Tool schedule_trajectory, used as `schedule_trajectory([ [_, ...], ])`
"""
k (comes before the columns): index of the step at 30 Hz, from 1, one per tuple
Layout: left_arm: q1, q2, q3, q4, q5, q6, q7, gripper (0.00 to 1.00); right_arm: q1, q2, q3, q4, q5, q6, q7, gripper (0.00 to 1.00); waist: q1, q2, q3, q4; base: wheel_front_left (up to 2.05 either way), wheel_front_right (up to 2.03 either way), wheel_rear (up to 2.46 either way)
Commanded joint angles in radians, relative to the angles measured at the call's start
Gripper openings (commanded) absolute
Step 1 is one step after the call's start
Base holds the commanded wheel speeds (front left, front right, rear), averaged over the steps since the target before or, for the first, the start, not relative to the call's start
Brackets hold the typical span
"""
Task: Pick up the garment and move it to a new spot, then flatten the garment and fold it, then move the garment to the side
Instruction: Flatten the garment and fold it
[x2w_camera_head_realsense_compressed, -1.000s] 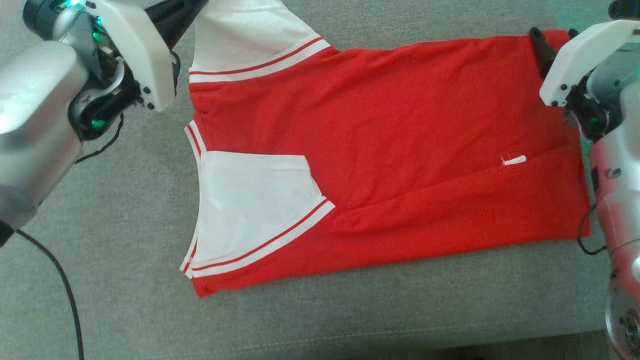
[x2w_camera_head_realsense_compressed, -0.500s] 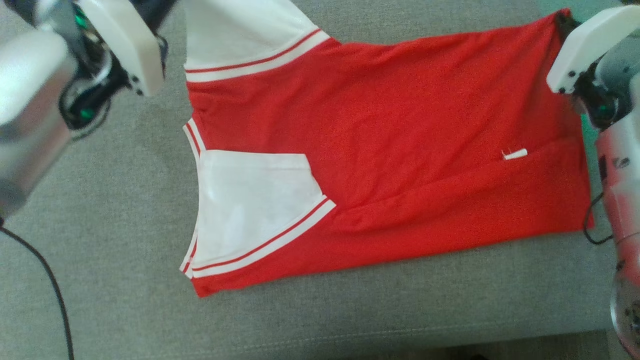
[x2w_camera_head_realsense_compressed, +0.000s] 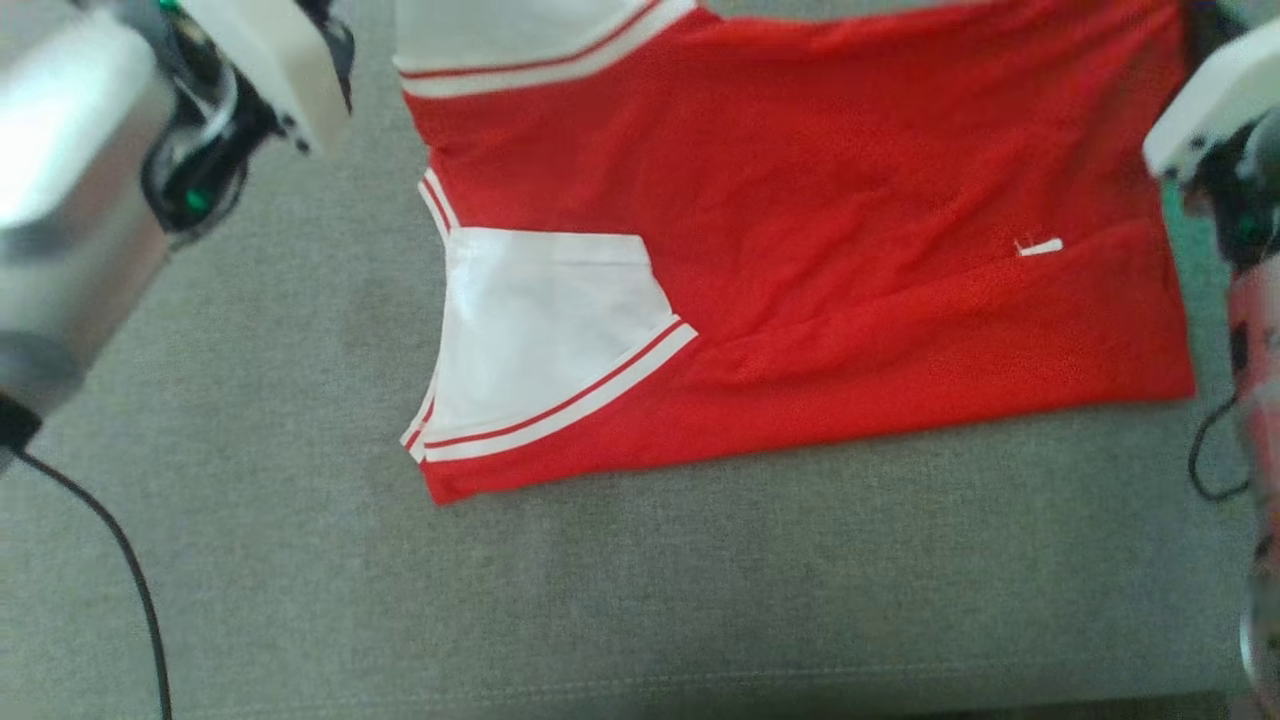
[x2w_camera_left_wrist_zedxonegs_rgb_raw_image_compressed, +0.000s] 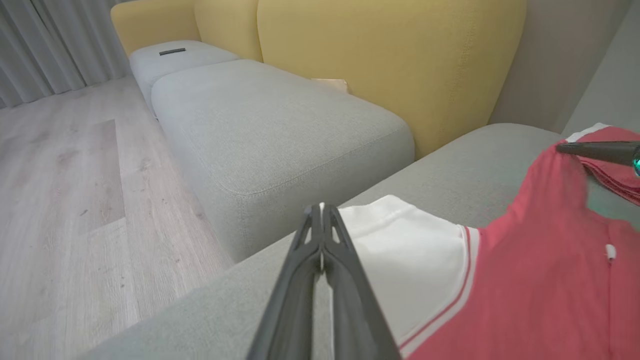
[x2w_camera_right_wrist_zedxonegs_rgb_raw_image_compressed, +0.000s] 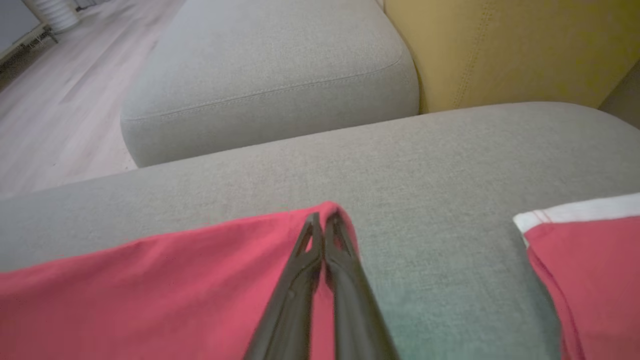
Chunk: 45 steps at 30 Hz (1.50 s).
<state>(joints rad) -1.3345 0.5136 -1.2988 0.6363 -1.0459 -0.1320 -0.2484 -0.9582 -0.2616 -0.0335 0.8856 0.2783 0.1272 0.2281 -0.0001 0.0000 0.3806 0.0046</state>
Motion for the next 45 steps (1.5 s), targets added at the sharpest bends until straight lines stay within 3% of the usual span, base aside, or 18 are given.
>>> schedule_trajectory([
  [1, -0.015, 0.043, 0.039, -0.021, -0.008, 0.001, -0.008, 0.00, 0.034, -0.008, 0.022, -0.042, 0.005, 0.003, -0.013, 0.00, 0.0001, 0.0000, -0.020, 0.011, 0.00, 0.00, 0.00],
  [9, 0.118, 0.116, 0.057, -0.168, -0.004, 0.038, -0.012, 0.00, 0.171, -0.048, 0.044, -0.119, 0.025, 0.003, -0.034, 0.00, 0.0001, 0.0000, -0.058, 0.030, 0.00, 0.00, 0.00],
  [20, 0.400, 0.281, 0.129, -0.579, 0.058, 0.237, -0.013, 0.00, 0.385, -0.072, -0.049, -0.284, 0.052, 0.003, -0.034, 0.00, 0.0001, 0.0000, -0.075, 0.051, 0.00, 0.00, 0.00],
  [25, 0.520, 0.319, 0.137, -0.690, 0.103, 0.308, -0.013, 0.00, 0.482, -0.053, -0.085, -0.387, 0.032, 0.003, -0.030, 0.00, 0.0001, 0.0000, -0.082, 0.057, 0.00, 0.00, 0.00],
  [31, 0.612, 0.328, 0.127, -0.736, 0.121, 0.353, -0.013, 0.00, 0.596, -0.024, -0.113, -0.510, 0.013, 0.003, 0.004, 0.00, 0.0001, 0.0000, -0.094, 0.061, 0.00, 0.00, 0.00],
  [34, 0.647, 0.319, 0.138, -0.735, 0.115, 0.360, -0.013, 0.00, 0.638, -0.016, -0.115, -0.554, 0.006, 0.003, 0.033, 0.11, 0.0001, 0.0000, -0.095, 0.058, 0.00, 0.00, 0.00],
  [35, 0.655, 0.315, 0.141, -0.731, 0.116, 0.360, -0.013, 0.00, 0.649, -0.013, -0.116, -0.564, 0.004, 0.003, 0.041, 0.24, 0.0001, 0.0000, -0.096, 0.058, 0.00, 0.00, 0.00],
  [36, 0.662, 0.308, 0.148, -0.725, 0.115, 0.361, -0.013, 0.03, 0.658, -0.012, -0.118, -0.574, 0.002, 0.003, 0.046, 0.42, 0.0001, 0.0000, -0.096, 0.058, 0.00, 0.00, 0.00],
  [37, 0.669, 0.301, 0.152, -0.718, 0.113, 0.361, -0.013, 0.36, 0.665, -0.010, -0.119, -0.582, 0.001, 0.003, 0.051, 0.79, 0.0001, 0.0000, -0.098, 0.057, 0.00, 0.00, 0.00],
  [38, 0.675, 0.294, 0.156, -0.711, 0.113, 0.360, -0.013, 0.80, 0.671, -0.007, -0.120, -0.589, -0.001, 0.003, 0.055, 1.00, 0.0001, 0.0000, -0.101, 0.055, 0.00, 0.00, 0.00],
  [39, 0.681, 0.287, 0.162, -0.703, 0.112, 0.362, -0.013, 1.00, 0.677, -0.005, -0.120, -0.595, -0.003, 0.003, 0.059, 1.00, 0.0001, 0.0000, -0.105, 0.054, 0.00, 0.00, 0.00],
  [43, 0.718, 0.258, 0.187, -0.684, 0.123, 0.379, -0.013, 1.00, 0.708, 0.000, -0.132, -0.611, -0.005, 0.003, 0.062, 1.00, 0.0001, 0.0000, -0.137, 0.048, 0.00, 0.00, 0.00],
  [45, 0.769, 0.238, 0.228, -0.682, 0.163, 0.415, -0.013, 1.00, 0.746, 0.009, -0.131, -0.625, 0.011, 0.003, 0.062, 1.00, 0.0001, 0.0000, -0.174, 0.042, 0.00, 0.00, 0.00],
])
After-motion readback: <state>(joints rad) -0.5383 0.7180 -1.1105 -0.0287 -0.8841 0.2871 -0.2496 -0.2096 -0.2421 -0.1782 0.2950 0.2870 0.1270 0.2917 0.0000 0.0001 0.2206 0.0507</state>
